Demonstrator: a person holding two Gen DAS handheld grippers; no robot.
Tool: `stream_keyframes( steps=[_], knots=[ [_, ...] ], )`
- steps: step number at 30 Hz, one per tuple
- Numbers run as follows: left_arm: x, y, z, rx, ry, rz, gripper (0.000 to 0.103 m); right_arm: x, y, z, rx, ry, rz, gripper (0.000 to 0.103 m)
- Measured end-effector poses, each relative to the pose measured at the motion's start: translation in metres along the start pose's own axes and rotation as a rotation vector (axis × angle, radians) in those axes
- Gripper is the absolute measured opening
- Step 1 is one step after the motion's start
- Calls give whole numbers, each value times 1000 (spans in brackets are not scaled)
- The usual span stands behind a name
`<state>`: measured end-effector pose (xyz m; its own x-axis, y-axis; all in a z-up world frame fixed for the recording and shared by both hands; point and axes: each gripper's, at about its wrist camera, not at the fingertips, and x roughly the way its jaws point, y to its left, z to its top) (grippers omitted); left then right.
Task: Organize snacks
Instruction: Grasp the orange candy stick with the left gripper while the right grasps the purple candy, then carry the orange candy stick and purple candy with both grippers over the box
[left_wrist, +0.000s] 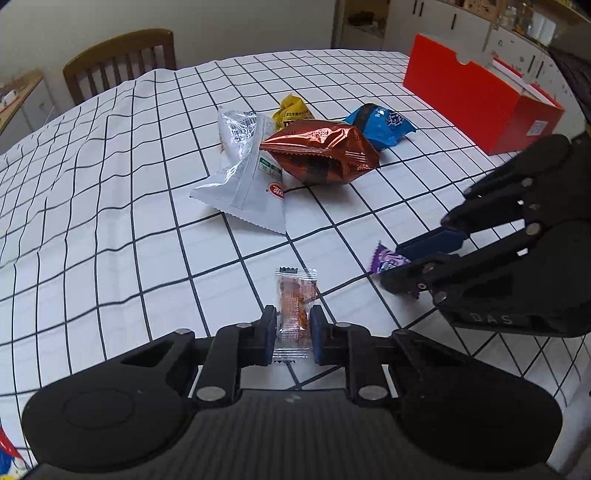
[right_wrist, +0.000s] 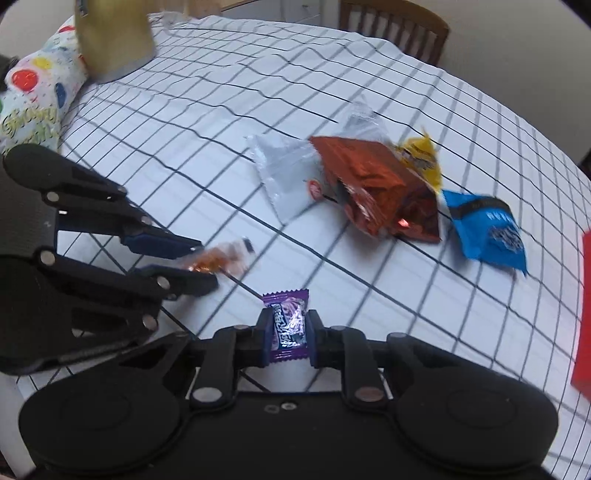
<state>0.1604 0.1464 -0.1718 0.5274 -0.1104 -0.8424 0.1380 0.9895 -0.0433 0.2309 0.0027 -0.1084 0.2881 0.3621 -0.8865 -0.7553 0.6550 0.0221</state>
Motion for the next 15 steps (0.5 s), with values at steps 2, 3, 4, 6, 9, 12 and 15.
stream_keyframes(
  steps=[2,3,4,6,9,12,15],
  knots=[
    [-1,-4,-1,-18,5,7,18,-3,-4,-5,27,-5,-6,16],
    [-2,-6,-1,-26,7,8,18,-6,-6,-7,39,-8,-5,16],
    [-3,-8,-1,-33,10,5,18,-8,-8,-10,47,-13,-8,16],
    [-5,-13,-2,-42,15,-4,18,-15,-12,-15,63,-26,-10,16],
    [-11,-23,-1,-43,9,-10,18,-26,-18,-21,84,-45,-10,16],
    [-18,-33,2,-48,1,-18,18,-39,-26,-28,112,-66,-14,16],
    [-24,-46,7,-49,-2,-17,18,-51,-34,-33,141,-85,-22,16]
  ],
)
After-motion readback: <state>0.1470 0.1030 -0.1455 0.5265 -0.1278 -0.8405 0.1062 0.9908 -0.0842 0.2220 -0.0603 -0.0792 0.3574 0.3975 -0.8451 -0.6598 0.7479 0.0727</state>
